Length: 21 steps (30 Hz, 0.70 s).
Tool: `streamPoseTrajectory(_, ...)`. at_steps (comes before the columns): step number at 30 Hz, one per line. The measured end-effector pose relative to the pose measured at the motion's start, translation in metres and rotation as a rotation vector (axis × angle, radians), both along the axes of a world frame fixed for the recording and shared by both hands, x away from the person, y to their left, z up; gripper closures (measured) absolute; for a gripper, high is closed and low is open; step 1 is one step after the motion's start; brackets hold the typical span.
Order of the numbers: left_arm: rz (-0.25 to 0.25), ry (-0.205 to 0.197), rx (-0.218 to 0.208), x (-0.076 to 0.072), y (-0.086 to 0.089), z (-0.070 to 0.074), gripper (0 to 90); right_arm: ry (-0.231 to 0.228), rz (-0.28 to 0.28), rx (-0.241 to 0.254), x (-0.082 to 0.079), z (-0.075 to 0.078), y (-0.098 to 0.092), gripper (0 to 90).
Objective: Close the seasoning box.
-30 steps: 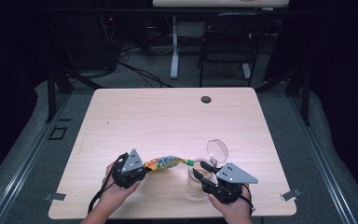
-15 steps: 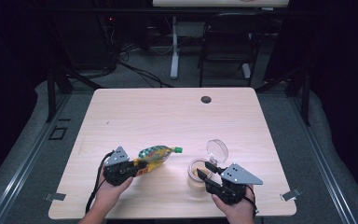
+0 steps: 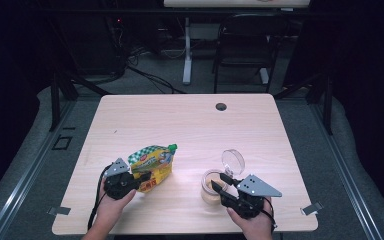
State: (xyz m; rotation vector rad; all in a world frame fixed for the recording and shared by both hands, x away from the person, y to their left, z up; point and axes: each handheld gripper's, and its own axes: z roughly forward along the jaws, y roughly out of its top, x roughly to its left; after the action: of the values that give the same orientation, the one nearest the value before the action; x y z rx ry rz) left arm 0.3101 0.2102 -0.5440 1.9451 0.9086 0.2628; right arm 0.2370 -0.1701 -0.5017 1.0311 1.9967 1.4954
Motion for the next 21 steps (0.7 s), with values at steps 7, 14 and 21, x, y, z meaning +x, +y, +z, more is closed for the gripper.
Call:
streamPoseTrajectory(7, 0.013, 0.006, -0.005, -0.003, 0.008, -0.007, 82.0, 0.012, 0.003, 0.004, 0.002, -0.001, 0.0, 59.8)
streamPoseTrajectory(14, 0.02, 0.002, -0.038, -0.005, 0.014, -0.01, 75.2, 0.015, 0.006, 0.015, 0.004, -0.002, 0.001, 59.8)
streamPoseTrajectory(21, 0.035, 0.0, -0.046, -0.008, 0.014, -0.012, 62.9, 0.02, 0.005, 0.02, 0.005, -0.003, 0.0, 59.4)
